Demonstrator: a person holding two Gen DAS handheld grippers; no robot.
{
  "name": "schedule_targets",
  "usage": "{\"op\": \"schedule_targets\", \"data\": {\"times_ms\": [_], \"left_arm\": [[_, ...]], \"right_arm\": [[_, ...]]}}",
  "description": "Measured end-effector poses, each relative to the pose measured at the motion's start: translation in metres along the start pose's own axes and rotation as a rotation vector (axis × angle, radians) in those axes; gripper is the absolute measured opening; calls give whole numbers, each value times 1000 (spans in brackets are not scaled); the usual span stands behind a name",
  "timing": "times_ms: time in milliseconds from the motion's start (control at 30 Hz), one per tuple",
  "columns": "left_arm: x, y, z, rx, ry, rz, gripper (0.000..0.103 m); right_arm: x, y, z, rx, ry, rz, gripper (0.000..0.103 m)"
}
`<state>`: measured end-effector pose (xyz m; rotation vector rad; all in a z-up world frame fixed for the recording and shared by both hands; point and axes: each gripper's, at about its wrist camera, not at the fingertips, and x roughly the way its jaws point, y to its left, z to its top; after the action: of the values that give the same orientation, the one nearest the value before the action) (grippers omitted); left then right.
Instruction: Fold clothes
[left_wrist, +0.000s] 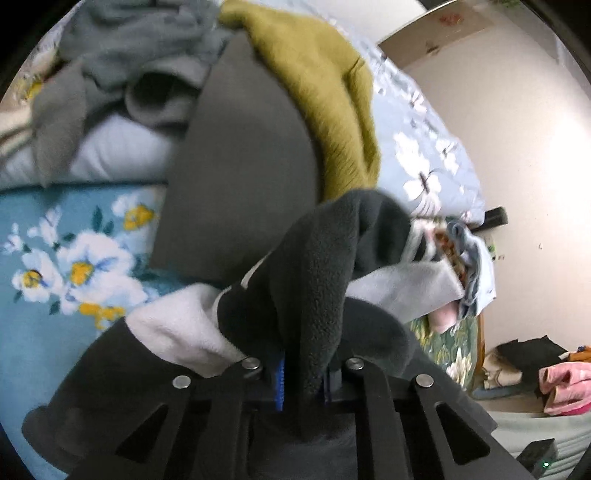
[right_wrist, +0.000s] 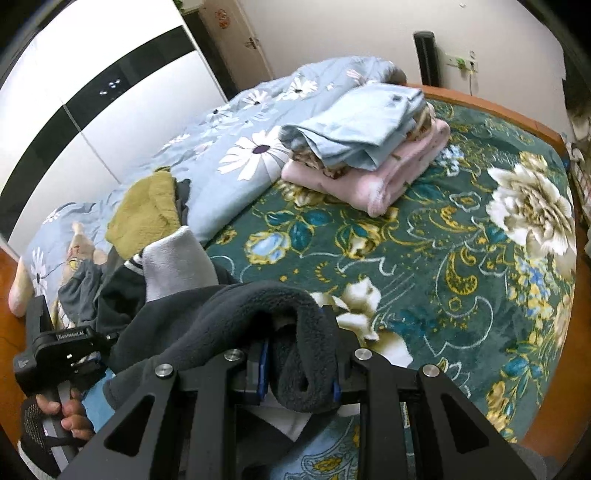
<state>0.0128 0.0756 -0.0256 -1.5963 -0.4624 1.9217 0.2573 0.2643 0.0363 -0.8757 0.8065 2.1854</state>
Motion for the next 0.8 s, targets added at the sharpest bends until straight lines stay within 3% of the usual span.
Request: {"op": "schedule_targets", "data": {"times_ms": [233, 433, 800], "left_arm": [[-95, -26, 8, 56, -188, -132, 13], [-177, -35, 5, 124, -306, -215, 13], [-322, -29, -55, 274, -533, -275, 13]], "right_arm": [[-44, 9, 27, -42, -122, 54, 14], [-59, 28, 34, -121, -138, 102, 8], [-153, 64, 27, -223, -365, 238, 8]]}}
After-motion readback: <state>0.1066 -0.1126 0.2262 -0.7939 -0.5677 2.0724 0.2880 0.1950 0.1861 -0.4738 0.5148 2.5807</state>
